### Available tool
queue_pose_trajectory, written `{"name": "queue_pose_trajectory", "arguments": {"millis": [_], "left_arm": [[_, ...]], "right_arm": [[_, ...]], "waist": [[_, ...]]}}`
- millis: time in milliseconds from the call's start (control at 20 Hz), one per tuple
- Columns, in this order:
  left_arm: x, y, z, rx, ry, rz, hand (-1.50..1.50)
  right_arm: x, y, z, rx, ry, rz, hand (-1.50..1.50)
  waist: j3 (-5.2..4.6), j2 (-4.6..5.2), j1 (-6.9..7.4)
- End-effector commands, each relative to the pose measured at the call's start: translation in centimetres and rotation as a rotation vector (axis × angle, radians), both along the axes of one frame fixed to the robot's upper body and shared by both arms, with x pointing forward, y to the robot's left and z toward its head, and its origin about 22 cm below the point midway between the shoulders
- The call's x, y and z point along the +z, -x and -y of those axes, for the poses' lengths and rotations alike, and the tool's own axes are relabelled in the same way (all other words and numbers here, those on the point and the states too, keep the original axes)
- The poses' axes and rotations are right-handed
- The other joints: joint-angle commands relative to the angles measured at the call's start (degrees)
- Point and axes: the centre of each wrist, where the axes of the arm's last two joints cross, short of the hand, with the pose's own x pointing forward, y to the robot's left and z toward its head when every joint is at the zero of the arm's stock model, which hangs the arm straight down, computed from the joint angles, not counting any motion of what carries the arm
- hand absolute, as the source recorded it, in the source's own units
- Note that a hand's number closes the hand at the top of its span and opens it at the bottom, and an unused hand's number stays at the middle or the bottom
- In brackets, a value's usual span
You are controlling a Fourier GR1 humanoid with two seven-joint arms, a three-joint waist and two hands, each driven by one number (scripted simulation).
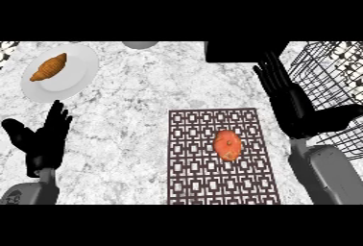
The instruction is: Pick the squash from the placemat and place it in the basket
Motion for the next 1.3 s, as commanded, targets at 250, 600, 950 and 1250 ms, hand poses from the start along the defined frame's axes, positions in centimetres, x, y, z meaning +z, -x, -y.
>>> {"name": "queue_pose_trajectory", "arguments": {"millis": [250, 600, 950, 1250], "left_arm": [[3.2, -2.4, 1.3, -0.28, -0.292, 0.061, 0.0], [2.7, -2.9, 1.3, -0.317, -0.281, -0.012, 0.0], [2.6, -2.6, 1.4, -0.318, -0.289, -0.001, 0.0], [2.8, -2.6, 1.6, -0.312, -0.288, -0.01, 0.0]], "right_arm": [[-4.9, -0.5, 2.6, 0.343, -0.329, 0.069, 1.5], [-6.0, 3.4, -2.5, 0.308, -0.322, 0.572, -1.5], [-0.9, 2.7, 7.6, 0.079, 0.376, 0.472, -1.5], [3.9, 4.0, 13.6, 0.313, 0.824, 0.327, -1.5]], "waist": [[2.19, 2.16, 2.43], [1.41, 0.25, 0.71], [1.13, -0.24, -0.48], [1.24, -0.23, -0.26]]}}
